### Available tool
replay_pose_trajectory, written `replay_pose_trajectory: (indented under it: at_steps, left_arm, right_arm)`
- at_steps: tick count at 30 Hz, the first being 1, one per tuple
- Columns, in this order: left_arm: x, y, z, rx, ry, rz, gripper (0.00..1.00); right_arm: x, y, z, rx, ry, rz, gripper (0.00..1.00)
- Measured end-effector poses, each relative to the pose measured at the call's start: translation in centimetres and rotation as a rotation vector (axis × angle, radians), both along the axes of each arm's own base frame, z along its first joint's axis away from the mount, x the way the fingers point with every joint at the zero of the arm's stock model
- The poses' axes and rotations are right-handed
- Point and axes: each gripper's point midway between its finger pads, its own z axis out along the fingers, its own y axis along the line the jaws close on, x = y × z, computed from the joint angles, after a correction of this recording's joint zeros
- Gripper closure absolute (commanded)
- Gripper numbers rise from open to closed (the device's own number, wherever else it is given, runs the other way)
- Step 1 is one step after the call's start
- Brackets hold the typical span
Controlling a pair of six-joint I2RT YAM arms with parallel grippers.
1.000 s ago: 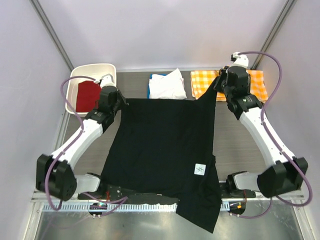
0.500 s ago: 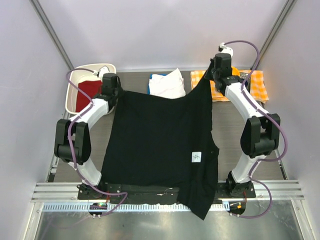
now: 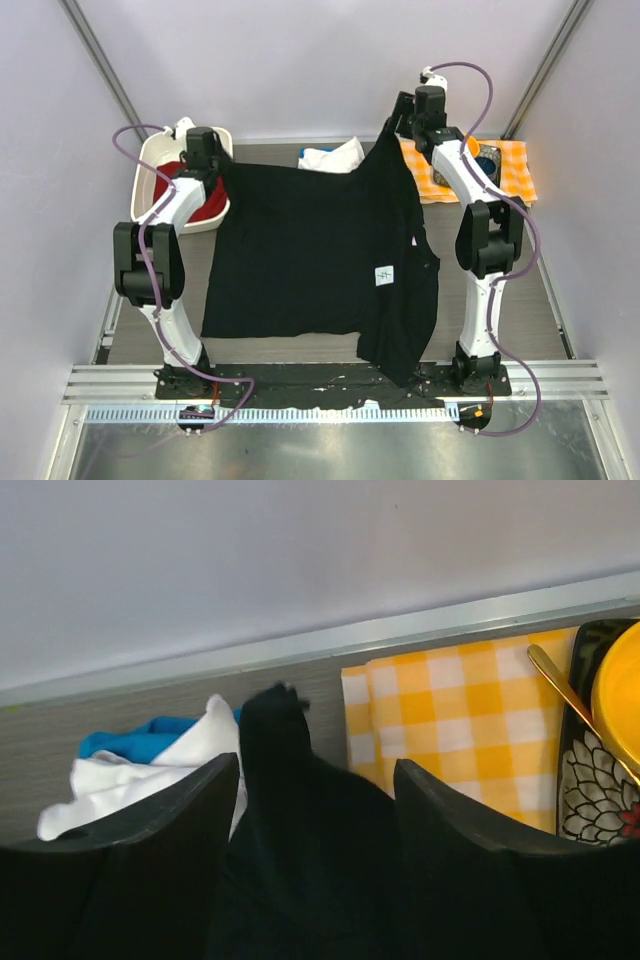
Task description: Fold and stack the t-shirts
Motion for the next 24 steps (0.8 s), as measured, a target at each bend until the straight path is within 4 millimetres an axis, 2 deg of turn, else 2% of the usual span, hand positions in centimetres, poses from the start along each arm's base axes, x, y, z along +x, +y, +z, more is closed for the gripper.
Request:
replay_pose_trajectory:
  at_steps: [1, 5, 8, 10, 12, 15, 18, 19, 21, 23, 24]
  left_arm:
    - [0.1, 0.1, -0.1, 0.001, 0.002, 0.004, 0.02]
    - [-0.1, 0.3, 0.1, -0.008, 0.004, 0.028, 0.00]
    - [-1.1, 0.2, 1.0, -0.012, -0.007, 0.037, 0.00]
    - [-2.7, -0.1, 2.2, -0.022, -0.024, 0.044, 0.00]
    - [-4.8, -0.9, 4.3, -0.032, -0.053, 0.036, 0.00]
    - [-8.5, -3.4, 8.1, -0.049, -0.119, -0.006, 0.00]
    - [-12.5, -6.0, 9.5, -0.059, -0.143, -0.065, 0.00]
    - [-13.7, -6.7, 9.0, -0.061, -0.127, -0.086, 0.00]
    - [-15.8, -7.1, 6.5, -0.057, -0.065, -0.103, 0.00]
    - [-17.8, -6.7, 2.9, -0.043, 0.021, -0.102, 0.00]
    - [-19.0, -6.4, 0.5, -0.036, 0.077, -0.100, 0.00]
  right_arm:
    - [0.3, 0.1, -0.9, -0.007, 0.013, 0.005, 0.08]
    - [-0.2, -0.5, -2.8, -0.037, 0.061, -0.011, 0.05]
    - [-2.3, -1.9, -2.8, -0.069, 0.076, -0.058, 0.04]
    - [-4.4, -2.8, -1.5, -0.082, 0.077, -0.087, 0.03]
    - [-7.2, -3.5, 0.8, -0.082, 0.064, -0.112, 0.02]
    - [-12.2, -4.2, 5.1, -0.062, 0.022, -0.144, 0.03]
    - [-17.1, -3.6, 7.2, -0.036, 0.005, -0.153, 0.03]
    - [-18.7, -2.9, 6.8, -0.030, 0.013, -0.146, 0.03]
    - [-22.0, -1.4, 4.4, -0.037, 0.078, -0.114, 0.05]
    - [-24.5, -0.4, 0.6, -0.059, 0.162, -0.083, 0.05]
    - [-25.9, -0.7, -2.0, -0.081, 0.223, -0.084, 0.05]
